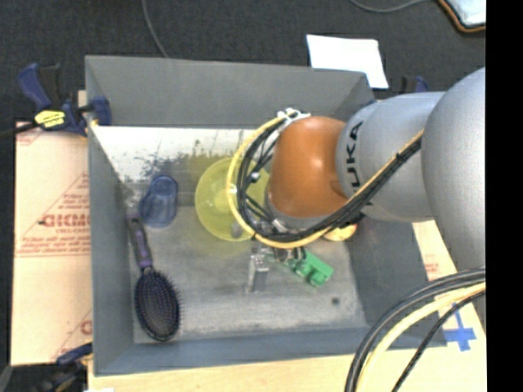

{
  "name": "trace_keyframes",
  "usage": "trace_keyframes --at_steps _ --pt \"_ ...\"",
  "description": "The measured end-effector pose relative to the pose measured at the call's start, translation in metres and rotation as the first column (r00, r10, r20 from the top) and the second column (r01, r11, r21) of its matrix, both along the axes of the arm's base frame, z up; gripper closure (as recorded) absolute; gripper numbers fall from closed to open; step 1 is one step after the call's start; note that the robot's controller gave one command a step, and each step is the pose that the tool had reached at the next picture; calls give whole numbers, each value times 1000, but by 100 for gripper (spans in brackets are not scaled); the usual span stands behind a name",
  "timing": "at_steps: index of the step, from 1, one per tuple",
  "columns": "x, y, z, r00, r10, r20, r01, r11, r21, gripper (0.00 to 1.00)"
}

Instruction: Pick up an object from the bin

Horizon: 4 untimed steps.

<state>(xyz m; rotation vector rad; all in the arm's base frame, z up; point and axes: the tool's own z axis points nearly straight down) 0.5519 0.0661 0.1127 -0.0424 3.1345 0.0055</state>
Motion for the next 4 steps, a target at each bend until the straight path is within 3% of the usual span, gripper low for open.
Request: trace_keyframes --at_steps 1,2,3,4 --pt "30 -13 -8 980 200 10 -200 980 0 0" --pt "44 -21 -15 999 51 9 -51 999 1 0" --pt "62 8 -42 999 37 15 -37 999 3 0" --pt "26 -80 -33 1000 -18 16 18 1000 -3 0"
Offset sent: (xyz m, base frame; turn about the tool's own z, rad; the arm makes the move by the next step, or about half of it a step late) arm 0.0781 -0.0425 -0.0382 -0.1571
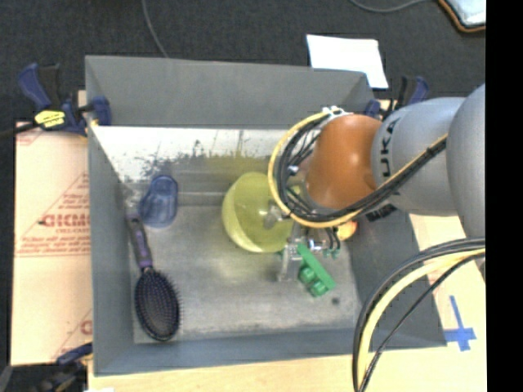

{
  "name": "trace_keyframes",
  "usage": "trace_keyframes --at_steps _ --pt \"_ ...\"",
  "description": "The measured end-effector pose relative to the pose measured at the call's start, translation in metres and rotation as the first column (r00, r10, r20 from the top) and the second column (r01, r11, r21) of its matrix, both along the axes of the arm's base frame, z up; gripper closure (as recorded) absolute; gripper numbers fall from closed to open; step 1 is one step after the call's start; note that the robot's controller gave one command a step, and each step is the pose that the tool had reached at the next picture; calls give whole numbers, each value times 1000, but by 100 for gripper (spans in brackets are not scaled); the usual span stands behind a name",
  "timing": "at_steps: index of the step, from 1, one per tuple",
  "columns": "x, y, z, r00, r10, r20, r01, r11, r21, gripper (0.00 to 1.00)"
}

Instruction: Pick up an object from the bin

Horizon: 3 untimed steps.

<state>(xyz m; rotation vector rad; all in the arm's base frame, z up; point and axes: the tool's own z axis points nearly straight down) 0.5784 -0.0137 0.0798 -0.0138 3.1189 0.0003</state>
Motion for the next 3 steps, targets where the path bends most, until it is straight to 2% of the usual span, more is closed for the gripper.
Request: trace_keyframes --at_steps 1,2,3 --pt "39 44 9 999 31 9 -31 999 10 0" --pt "-18 -28 -10 1000 -7 -3 7 1000 0 0" --pt "33 9 -8 998 -54 15 54 998 15 0"
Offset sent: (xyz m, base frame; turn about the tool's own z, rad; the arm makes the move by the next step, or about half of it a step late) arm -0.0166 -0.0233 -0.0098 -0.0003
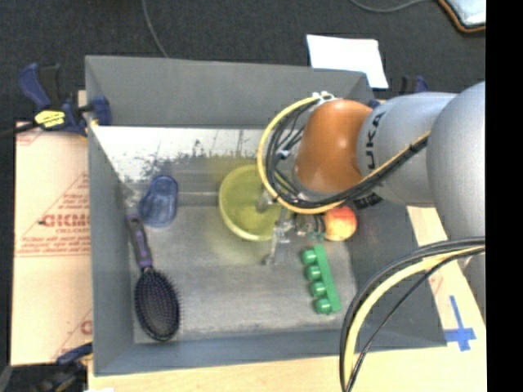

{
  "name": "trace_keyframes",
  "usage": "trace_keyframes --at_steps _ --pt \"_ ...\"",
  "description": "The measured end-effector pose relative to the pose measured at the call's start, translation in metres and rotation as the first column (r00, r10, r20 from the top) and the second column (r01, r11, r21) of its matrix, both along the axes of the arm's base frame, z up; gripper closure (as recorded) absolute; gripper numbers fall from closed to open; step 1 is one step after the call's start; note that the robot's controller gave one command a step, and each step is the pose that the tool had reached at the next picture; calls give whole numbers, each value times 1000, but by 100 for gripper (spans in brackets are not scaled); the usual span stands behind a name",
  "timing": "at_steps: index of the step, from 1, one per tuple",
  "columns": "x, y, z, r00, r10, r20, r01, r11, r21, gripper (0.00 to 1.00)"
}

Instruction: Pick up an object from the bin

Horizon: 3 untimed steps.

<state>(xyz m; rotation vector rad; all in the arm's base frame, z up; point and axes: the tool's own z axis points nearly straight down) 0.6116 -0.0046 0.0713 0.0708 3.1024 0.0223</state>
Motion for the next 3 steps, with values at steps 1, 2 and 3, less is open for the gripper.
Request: trace_keyframes --at_steps 1,2,3 --pt "-35 -63 0 1000 6 -12 -6 1000 -12 0" --pt "-40 -42 7 998 -65 -2 65 998 1 0" --pt "4 -69 1 1000 -7 -22 7 1000 -8 100"
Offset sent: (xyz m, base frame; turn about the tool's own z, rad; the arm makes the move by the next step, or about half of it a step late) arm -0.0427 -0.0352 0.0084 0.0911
